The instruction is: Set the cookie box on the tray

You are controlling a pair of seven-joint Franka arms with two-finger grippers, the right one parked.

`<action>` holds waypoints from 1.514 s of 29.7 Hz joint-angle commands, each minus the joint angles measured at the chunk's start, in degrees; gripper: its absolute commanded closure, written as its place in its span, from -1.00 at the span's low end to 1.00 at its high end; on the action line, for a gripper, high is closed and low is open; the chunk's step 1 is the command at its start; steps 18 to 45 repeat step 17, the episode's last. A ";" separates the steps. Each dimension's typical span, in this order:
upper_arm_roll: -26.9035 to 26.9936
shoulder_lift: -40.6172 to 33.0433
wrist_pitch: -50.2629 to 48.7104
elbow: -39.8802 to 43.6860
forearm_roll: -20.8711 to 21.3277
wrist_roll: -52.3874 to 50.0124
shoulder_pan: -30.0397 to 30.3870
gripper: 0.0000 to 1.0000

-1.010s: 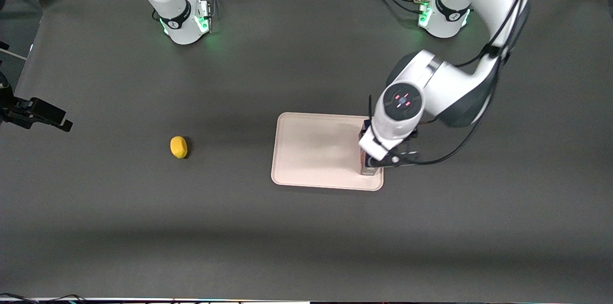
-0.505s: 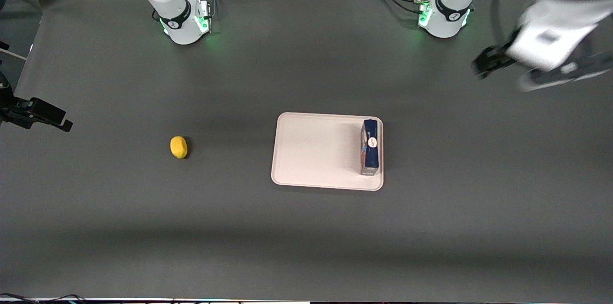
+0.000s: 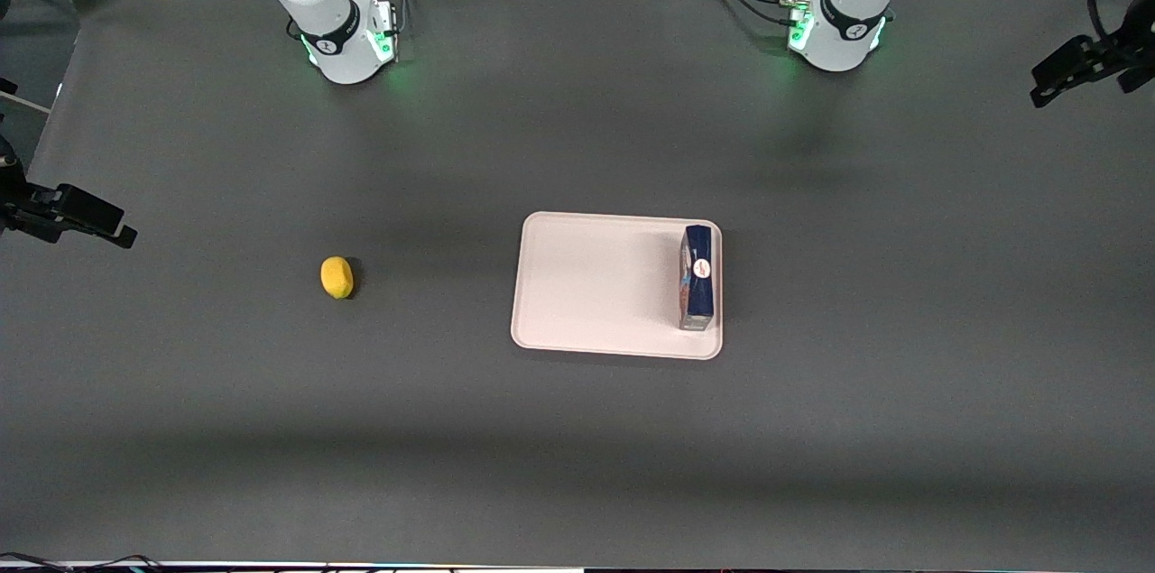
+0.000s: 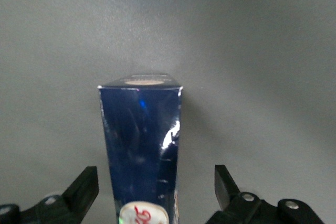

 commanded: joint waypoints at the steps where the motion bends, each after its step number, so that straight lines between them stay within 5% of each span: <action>1: -0.05 -3.72 4.16 -5.91 -0.70 0.75 -0.26 -1.00; 45: 0.04 -1.17 4.51 -2.22 -1.05 0.75 -0.61 -1.00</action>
